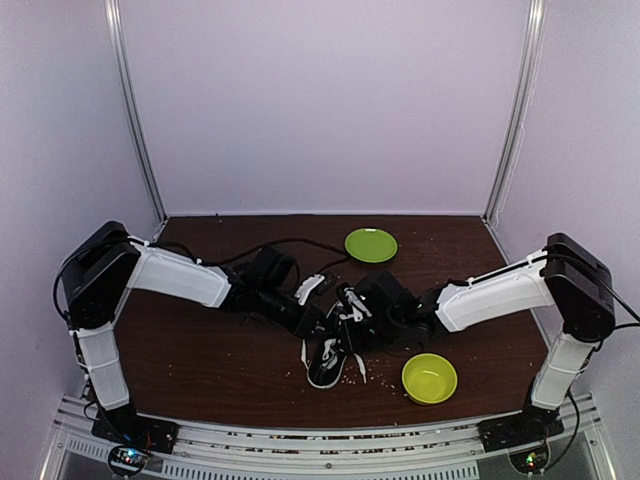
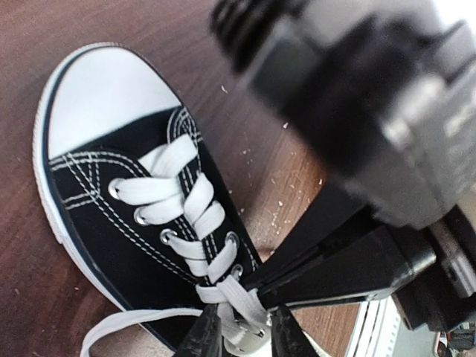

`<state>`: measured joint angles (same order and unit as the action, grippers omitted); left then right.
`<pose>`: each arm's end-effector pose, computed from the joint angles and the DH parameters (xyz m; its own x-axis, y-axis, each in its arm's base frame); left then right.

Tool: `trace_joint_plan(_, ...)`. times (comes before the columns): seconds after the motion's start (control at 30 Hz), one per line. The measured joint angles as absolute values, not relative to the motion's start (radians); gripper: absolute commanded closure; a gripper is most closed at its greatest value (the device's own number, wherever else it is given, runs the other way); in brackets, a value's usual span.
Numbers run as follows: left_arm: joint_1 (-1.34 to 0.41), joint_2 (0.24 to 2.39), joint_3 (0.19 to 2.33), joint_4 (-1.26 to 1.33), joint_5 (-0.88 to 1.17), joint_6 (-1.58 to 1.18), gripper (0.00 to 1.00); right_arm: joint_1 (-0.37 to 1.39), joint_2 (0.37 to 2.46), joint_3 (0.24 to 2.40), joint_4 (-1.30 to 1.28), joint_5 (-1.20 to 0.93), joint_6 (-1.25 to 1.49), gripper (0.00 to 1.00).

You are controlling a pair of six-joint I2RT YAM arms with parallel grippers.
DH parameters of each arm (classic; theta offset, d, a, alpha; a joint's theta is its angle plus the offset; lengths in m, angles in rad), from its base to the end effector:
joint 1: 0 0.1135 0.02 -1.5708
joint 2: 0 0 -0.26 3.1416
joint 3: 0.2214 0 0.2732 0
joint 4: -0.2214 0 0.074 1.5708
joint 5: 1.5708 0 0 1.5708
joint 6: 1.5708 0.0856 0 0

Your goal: Tie the shoes

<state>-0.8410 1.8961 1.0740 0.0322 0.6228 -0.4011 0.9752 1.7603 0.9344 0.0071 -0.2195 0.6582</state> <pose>0.2491 -0.3534 0.1035 -0.7792 0.3954 -0.4863 0.6245 0.4235 -0.6563 0.2097 0.3427 0.0985 -0.8694 -0.2187 -0.4431 -0.4545 0.7056 0.5436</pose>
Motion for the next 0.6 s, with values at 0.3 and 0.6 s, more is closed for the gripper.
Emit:
trace_joint_plan(0.3,-0.815,1.923,0.981,0.173,0.667,-0.418,0.71,0.974,1.76,0.934,-0.002,-0.219,0.663,1.0)
trace_joint_plan(0.6,-0.771,1.921,0.961,0.216,0.697,-0.413,0.59,0.975,1.76,0.934,-0.002,-0.218,0.663,1.0)
